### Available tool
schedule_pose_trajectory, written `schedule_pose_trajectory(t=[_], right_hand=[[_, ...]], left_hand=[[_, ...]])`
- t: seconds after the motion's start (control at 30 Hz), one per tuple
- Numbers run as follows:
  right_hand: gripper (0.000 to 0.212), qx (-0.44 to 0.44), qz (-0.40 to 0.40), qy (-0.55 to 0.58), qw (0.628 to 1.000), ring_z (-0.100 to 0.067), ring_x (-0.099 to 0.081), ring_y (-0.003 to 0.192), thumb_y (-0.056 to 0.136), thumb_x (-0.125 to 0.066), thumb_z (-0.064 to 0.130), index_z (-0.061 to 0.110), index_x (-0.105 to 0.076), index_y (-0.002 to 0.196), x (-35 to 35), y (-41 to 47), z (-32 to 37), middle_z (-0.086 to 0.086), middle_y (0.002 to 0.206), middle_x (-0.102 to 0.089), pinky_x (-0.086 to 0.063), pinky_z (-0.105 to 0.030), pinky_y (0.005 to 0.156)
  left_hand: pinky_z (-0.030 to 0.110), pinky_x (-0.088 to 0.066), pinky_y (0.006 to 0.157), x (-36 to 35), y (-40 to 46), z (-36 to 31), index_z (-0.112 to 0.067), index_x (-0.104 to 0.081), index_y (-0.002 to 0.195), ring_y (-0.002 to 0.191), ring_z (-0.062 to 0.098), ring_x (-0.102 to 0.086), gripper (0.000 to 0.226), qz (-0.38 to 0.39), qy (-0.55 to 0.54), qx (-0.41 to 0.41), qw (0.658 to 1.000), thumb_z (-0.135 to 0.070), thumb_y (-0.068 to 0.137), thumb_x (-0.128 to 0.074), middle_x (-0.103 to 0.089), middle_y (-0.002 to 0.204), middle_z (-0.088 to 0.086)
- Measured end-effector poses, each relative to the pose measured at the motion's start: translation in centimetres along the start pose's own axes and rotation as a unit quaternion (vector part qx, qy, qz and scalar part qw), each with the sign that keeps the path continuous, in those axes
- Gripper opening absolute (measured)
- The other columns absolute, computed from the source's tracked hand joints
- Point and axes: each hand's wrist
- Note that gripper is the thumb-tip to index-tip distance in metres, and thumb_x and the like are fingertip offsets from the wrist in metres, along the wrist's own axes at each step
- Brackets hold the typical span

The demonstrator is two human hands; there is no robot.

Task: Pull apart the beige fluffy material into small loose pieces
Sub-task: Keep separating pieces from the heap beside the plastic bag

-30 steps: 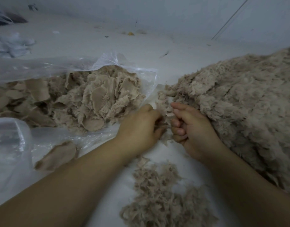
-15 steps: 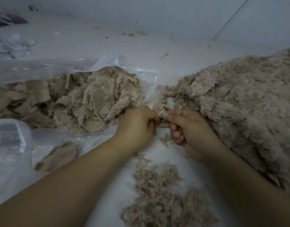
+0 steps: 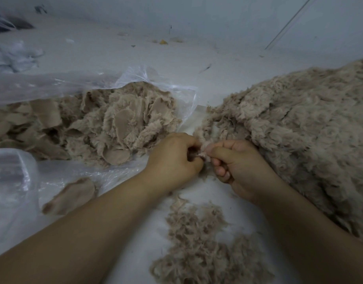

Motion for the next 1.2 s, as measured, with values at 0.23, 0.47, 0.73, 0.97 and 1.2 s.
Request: schedule_pose_trajectory(t=[0.23, 0.47, 0.73, 0.97, 1.2], right_hand=[[0.034, 0.022, 0.068, 0.068, 0.995, -0.007, -0.03, 0.033, 0.094, -0.048, -0.001, 0.01, -0.058, 0.063, 0.3, -0.3, 0.1, -0.001, 0.049, -0.041, -0.021, -0.013, 0.033], [0.021, 0.038, 0.096, 0.03, 0.994, -0.008, -0.026, 0.032, 0.091, -0.049, -0.005, 0.001, -0.057, 0.072, 0.5, -0.7, 0.2, -0.001, 0.046, -0.039, -0.021, -0.012, 0.033], [0.027, 0.041, 0.107, 0.029, 0.993, -0.007, -0.028, 0.034, 0.086, -0.055, 0.004, 0.018, -0.063, 0.064, 0.3, -0.3, -0.1, 0.001, 0.048, -0.041, -0.021, -0.014, 0.035], [0.024, 0.016, 0.074, 0.061, 0.995, -0.007, -0.032, 0.037, 0.099, -0.042, 0.007, 0.014, -0.06, 0.084, 0.3, -0.1, -0.2, 0.0, 0.053, -0.046, -0.024, -0.015, 0.035], [0.028, -0.003, 0.076, 0.046, 0.996, -0.006, -0.035, 0.039, 0.102, -0.044, 0.009, 0.02, -0.061, 0.121, 0.4, 0.1, -0.2, 0.003, 0.053, -0.045, -0.027, -0.016, 0.036]], left_hand=[[0.034, -0.043, 0.083, -0.3, 0.1, -0.1, -0.018, -0.064, 0.119, 0.107, 0.022, -0.048, 0.035, 0.021, 0.085, -0.011, 0.996, -0.016, 0.085, -0.055, -0.058, 0.112, -0.001], [0.036, -0.043, 0.08, -0.5, 0.4, 0.2, -0.024, -0.063, 0.12, 0.097, 0.023, -0.049, 0.032, 0.018, 0.087, -0.023, 0.996, -0.018, 0.091, -0.05, -0.065, 0.115, -0.007], [0.026, -0.041, 0.055, -0.2, 0.3, 0.2, -0.01, -0.071, 0.08, 0.054, 0.006, -0.05, 0.023, -0.008, -0.22, 0.026, 0.975, -0.024, 0.095, -0.06, -0.058, 0.061, -0.009], [0.027, -0.044, 0.051, 0.2, 0.1, -0.3, -0.002, -0.067, 0.1, 0.059, 0.028, -0.055, 0.012, 0.046, -0.379, 0.07, 0.922, -0.004, 0.088, -0.068, -0.067, 0.081, 0.03], [0.016, -0.033, 0.037, 0.7, 0.1, -0.1, -0.007, -0.068, 0.073, 0.035, 0.013, -0.043, 0.025, -0.022, -0.461, 0.102, 0.881, 0.01, 0.086, -0.055, -0.059, 0.051, 0.008]])
Point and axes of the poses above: each hand's wrist, its own y-axis towards the middle knuckle, its own x-axis out of the back of the hand, z = x × y
